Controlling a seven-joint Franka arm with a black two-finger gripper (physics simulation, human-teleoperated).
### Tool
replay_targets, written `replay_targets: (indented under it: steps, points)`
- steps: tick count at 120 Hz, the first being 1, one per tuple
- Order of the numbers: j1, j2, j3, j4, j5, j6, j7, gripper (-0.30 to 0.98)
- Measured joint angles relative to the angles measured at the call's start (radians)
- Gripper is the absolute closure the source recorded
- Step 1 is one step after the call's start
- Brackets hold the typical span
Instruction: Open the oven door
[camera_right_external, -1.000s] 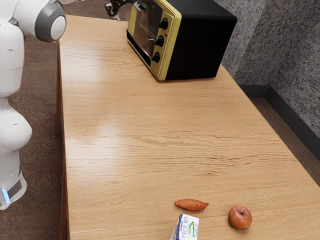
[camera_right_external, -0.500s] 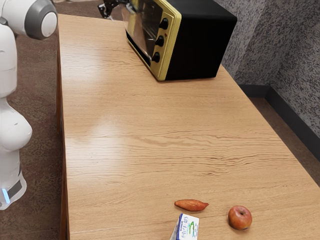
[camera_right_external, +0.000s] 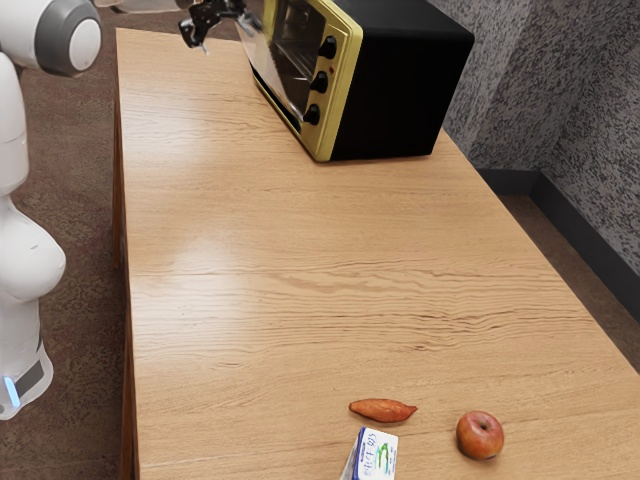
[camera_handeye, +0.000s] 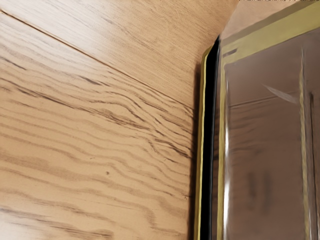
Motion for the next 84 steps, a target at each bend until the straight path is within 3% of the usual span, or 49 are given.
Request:
replay_targets:
  steps: [36, 51, 62, 70, 84]
  points:
    - [0.03, -0.099, 0.009, -0.166, -0.01, 0.037, -0.007, 0.0]
    - [-0.053, -0.406, -0.001, -0.422, 0.195, 0.052, -0.055, 0.0]
    - [-0.056, -0.481, -0.036, -0.476, 0.289, 0.056, -0.095, 0.0]
    - [-0.061, -0.481, -0.126, -0.379, 0.324, 0.005, -0.141, 0.0]
    - [-0.217, -0.307, -0.232, 0.149, 0.327, -0.346, -0.335, 0.0]
